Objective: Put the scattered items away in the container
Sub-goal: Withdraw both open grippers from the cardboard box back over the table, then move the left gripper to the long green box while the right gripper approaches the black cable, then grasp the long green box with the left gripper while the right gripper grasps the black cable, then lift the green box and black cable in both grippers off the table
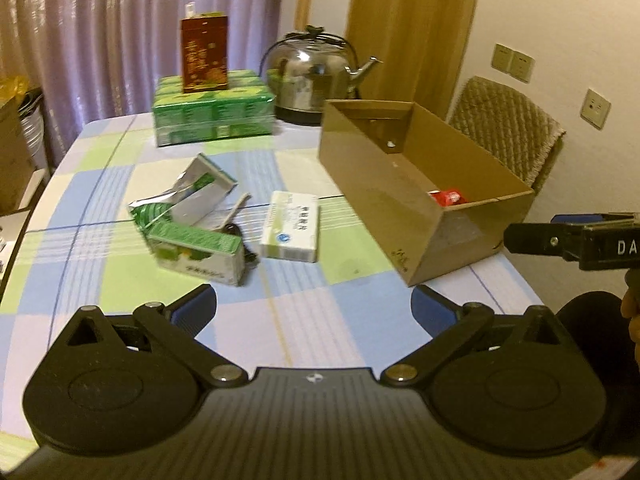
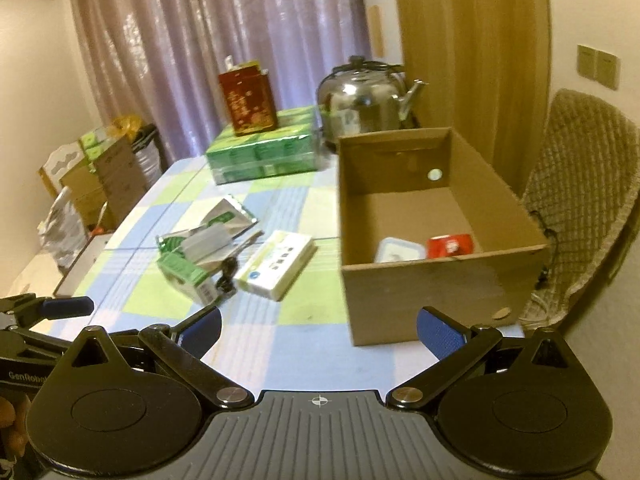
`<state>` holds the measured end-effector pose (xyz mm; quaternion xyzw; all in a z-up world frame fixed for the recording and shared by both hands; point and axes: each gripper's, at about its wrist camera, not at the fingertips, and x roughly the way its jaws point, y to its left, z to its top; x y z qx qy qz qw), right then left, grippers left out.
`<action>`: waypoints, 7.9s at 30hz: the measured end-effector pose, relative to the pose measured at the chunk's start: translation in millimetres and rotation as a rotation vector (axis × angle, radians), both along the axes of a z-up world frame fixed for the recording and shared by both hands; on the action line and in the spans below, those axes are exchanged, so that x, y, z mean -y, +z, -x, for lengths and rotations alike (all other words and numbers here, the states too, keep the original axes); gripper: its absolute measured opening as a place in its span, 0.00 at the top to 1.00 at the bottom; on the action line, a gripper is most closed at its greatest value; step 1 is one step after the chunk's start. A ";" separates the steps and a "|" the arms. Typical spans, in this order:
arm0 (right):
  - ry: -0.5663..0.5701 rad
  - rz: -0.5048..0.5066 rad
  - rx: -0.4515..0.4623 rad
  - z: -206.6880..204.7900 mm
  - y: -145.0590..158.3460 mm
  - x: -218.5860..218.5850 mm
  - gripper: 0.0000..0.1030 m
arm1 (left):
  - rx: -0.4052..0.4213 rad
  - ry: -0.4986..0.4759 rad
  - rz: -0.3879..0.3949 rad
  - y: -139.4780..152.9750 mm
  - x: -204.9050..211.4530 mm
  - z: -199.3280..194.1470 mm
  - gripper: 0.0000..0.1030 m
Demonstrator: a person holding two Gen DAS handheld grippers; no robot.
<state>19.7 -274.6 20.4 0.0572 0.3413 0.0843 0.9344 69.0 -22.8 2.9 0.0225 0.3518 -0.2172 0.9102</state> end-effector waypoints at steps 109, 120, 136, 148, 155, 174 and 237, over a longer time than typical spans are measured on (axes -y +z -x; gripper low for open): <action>0.439 0.114 -0.079 -174.6 -164.7 -149.2 0.52 | -0.125 0.247 -0.108 -99.1 -80.3 -160.1 0.34; 0.363 0.083 -0.047 -203.0 -172.8 -157.8 0.55 | -0.119 0.203 -0.110 -101.0 -76.4 -161.8 0.58; 0.326 0.124 -0.159 -159.9 -160.4 -138.0 0.86 | -0.156 0.170 -0.092 -100.7 -62.2 -131.4 0.76; 0.280 0.120 -0.133 -121.5 -157.4 -114.0 0.84 | -0.180 0.103 -0.133 -99.2 -39.0 -109.6 0.72; 0.283 0.119 -0.115 -128.8 -162.8 -119.0 0.83 | -0.207 0.087 -0.175 -106.9 -33.6 -126.1 0.72; 0.249 0.125 -0.071 -117.8 -151.0 -115.3 0.86 | -0.193 0.068 -0.140 -98.8 -32.9 -110.6 0.75; 0.194 0.199 -0.094 -64.4 -162.6 -94.7 0.70 | -0.262 -0.014 -0.249 -110.3 -12.1 -80.0 0.75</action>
